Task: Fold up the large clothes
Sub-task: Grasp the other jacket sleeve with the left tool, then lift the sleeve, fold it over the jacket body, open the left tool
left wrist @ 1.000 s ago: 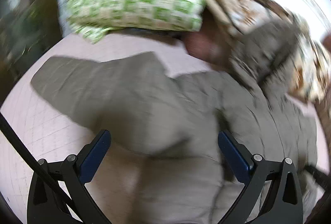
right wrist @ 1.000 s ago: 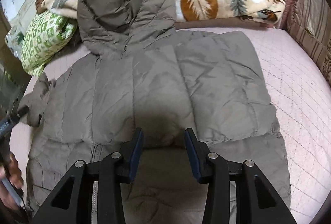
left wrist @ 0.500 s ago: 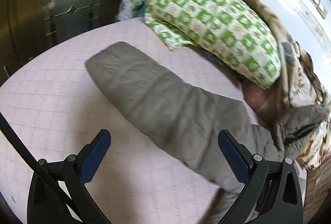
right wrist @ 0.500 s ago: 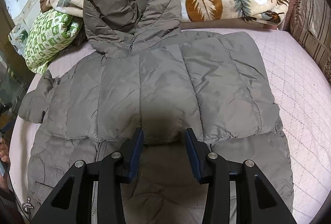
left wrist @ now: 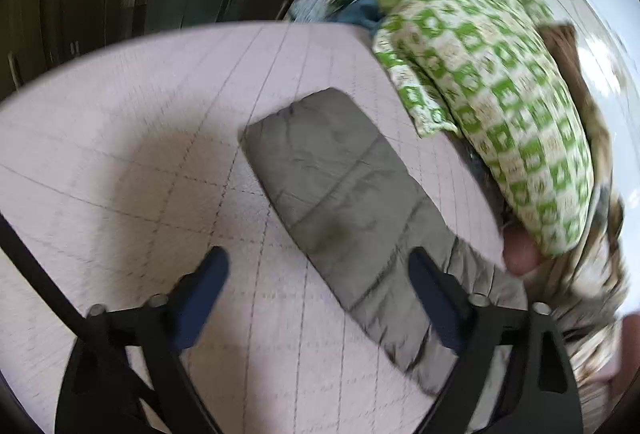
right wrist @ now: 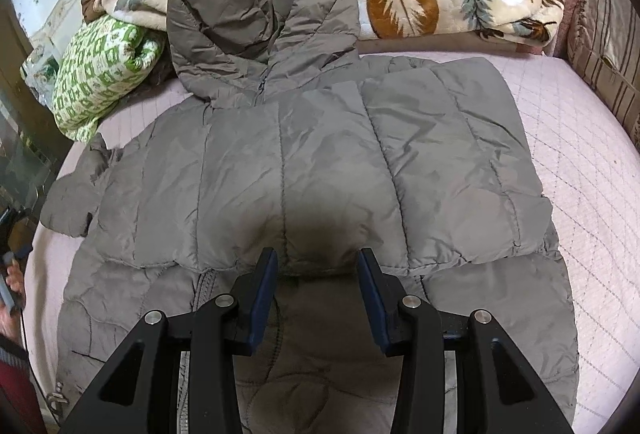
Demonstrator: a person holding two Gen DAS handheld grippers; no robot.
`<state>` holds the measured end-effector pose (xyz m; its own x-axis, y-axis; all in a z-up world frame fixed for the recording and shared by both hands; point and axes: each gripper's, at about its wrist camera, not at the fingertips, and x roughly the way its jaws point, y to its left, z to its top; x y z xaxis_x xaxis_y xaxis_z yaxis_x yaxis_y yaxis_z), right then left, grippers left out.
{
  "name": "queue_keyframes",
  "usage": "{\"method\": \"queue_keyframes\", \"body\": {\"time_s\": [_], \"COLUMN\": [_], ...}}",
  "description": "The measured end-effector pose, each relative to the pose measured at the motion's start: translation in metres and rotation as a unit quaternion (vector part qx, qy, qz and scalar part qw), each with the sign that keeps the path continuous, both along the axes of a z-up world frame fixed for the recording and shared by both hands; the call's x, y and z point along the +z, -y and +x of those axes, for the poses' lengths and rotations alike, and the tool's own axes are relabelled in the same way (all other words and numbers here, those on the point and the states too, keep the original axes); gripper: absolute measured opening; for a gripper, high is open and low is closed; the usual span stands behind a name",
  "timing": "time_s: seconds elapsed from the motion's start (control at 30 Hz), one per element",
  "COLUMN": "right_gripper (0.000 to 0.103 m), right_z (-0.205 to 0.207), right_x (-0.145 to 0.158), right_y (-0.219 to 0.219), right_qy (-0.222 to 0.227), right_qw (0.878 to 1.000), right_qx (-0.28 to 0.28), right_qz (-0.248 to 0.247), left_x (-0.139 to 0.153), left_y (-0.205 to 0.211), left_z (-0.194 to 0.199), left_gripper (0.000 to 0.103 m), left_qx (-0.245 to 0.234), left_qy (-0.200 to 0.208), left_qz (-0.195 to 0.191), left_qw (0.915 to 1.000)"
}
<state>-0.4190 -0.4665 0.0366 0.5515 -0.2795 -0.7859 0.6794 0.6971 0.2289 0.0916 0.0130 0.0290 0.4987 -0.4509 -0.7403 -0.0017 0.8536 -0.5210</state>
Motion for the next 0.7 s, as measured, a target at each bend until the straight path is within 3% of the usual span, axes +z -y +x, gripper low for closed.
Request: {"method": "queue_keyframes", "body": {"time_s": [0.07, 0.27, 0.37, 0.4, 0.47, 0.6, 0.7], "right_gripper": [0.044, 0.044, 0.044, 0.044, 0.044, 0.044, 0.044], "right_z": [0.003, 0.004, 0.003, 0.004, 0.006, 0.008, 0.005], "right_x": [-0.001, -0.006, -0.007, -0.008, -0.01, -0.012, -0.01], "right_y": [0.0, 0.003, 0.006, 0.007, 0.007, 0.007, 0.01], "right_qy": [-0.003, -0.007, -0.004, -0.003, -0.006, -0.008, 0.001], "right_qw": [1.0, 1.0, 1.0, 1.0, 1.0, 1.0, 1.0], "right_qx": [0.003, 0.002, 0.0, 0.0, -0.001, -0.003, -0.007], "right_qz": [-0.002, -0.002, 0.005, 0.005, 0.002, 0.001, 0.004], "left_x": [-0.009, -0.026, -0.028, -0.026, -0.023, -0.019, 0.005], "left_y": [-0.003, -0.006, 0.001, 0.007, 0.018, 0.015, 0.018], "left_z": [0.013, 0.038, 0.047, 0.05, 0.054, 0.052, 0.04], "left_gripper": [0.078, 0.078, 0.077, 0.073, 0.023, 0.016, 0.015], "left_qx": [0.009, 0.037, 0.049, 0.053, 0.06, 0.061, 0.052], "left_qy": [-0.01, 0.015, 0.045, 0.053, 0.064, 0.07, 0.093], "left_qz": [-0.022, -0.047, -0.034, -0.02, 0.034, 0.013, 0.013], "left_qw": [0.9997, 0.9981, 0.9972, 0.997, 0.9956, 0.9956, 0.9942]}}
